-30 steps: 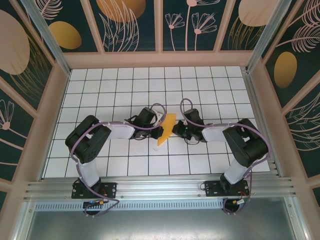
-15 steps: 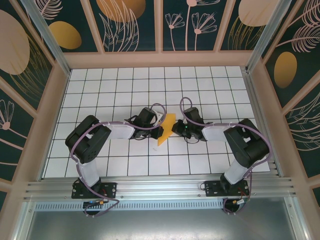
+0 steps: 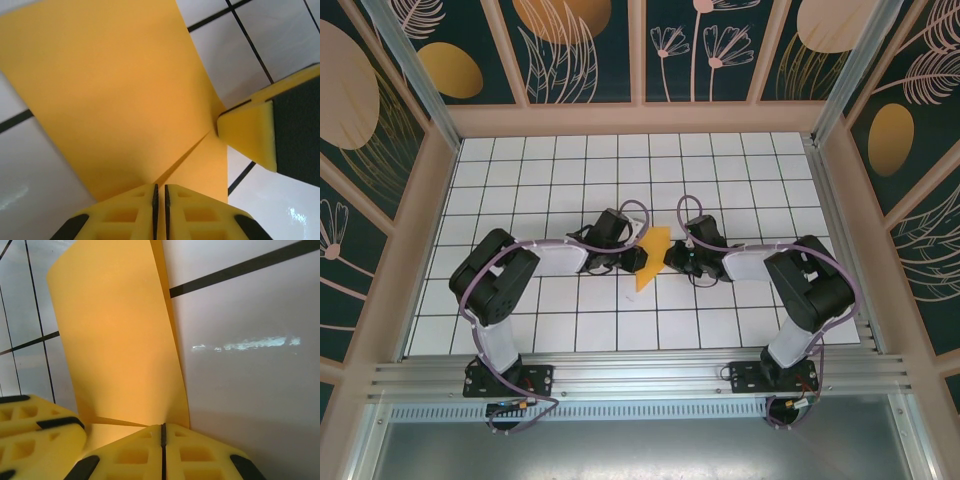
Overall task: Fold a paper plane with a square sheet of paper (pick it up from the middle)
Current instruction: Third fold the triangle at the center of the table.
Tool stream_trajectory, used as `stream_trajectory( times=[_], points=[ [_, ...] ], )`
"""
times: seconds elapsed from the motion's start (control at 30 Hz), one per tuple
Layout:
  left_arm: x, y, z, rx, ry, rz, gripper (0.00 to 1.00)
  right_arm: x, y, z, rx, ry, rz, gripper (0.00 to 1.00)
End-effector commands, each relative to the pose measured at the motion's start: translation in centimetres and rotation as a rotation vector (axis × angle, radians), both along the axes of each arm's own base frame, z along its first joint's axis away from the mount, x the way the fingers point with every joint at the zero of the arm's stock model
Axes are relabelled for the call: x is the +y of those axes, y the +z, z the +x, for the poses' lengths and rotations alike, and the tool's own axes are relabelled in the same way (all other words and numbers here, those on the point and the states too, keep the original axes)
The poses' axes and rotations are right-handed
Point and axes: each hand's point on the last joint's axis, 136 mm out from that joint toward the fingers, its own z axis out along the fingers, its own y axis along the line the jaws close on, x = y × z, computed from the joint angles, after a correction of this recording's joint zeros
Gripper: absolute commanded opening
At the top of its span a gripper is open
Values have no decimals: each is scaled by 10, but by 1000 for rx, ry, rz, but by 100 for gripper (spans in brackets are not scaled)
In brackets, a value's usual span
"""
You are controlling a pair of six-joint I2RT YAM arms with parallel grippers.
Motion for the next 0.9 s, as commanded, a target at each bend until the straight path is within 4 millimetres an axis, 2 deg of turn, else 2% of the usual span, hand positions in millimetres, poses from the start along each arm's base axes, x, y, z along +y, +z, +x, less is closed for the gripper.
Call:
stream_trajectory(
  times=[0.0,0.17,0.33,0.53,0.63,0.87],
  points=[
    [-2,5,3,25,-8,-39,12,-3,-9,-1,26,16,-38,10],
    [1,-9,-8,58,-25,-38,11,1,-1,4,9,20,-27,10],
    [12,-23,-12,64,-14,19,10,3,6,8,0,20,-19,10],
    [22,-34,-13,58,2,69,9,12,42,15,-65,31,38,12],
    [20,-33,-12,53,0,67,9,20,50,6,-71,40,69,13],
    [20,-34,-8,45,1,77,8,44,34,-23,-27,50,113,11]
  ],
)
